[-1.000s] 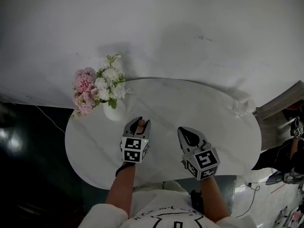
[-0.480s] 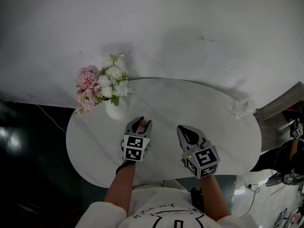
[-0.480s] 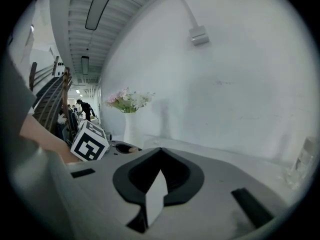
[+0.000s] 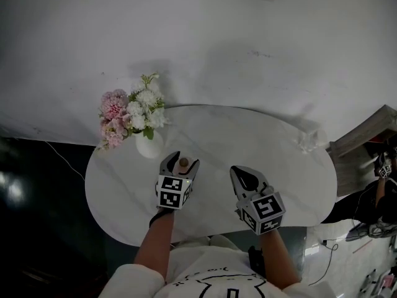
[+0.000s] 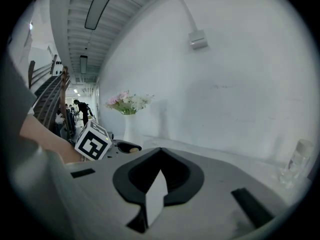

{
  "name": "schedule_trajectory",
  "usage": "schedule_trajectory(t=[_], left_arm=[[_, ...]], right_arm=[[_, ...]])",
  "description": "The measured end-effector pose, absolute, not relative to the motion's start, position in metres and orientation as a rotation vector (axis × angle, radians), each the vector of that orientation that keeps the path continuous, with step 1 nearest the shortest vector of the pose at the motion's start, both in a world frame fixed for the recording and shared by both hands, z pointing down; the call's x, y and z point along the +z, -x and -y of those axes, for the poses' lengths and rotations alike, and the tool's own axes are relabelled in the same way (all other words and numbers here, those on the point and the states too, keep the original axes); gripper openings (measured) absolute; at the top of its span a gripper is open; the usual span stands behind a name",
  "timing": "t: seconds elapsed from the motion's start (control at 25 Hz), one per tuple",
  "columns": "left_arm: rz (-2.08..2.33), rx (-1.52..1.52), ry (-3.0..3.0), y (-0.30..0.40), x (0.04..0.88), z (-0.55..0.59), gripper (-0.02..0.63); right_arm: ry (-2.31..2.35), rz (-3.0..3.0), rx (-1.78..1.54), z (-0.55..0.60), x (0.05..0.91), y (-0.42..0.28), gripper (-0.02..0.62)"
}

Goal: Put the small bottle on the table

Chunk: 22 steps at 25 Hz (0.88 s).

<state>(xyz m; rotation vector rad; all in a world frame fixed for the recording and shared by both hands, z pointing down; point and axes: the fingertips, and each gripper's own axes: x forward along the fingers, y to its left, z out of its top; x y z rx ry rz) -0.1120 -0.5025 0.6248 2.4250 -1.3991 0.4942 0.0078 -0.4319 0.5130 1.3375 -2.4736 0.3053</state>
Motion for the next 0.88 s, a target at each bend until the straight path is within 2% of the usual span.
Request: schedule_trajectory(t=[0.08,0.12,0.88], left_arm=[[1.399,0.487,-2.425,0.112,0.62,0.503,0.332],[1.4,0.487,-2.426,0.111,0.617,0.502,0.334],[1.487,0.479,-2.398,0.128,0.561,0.457,0.334]], right_arm=[[-1.345,2.469,0.304,0.43,0.511,-0.01,-0.005],[-1.347,2.469,0.304,0.428,0.509,-0.011,-0.005],[-1.275,2.521,0.216,0.385,0.461,-0.01,-0.005]])
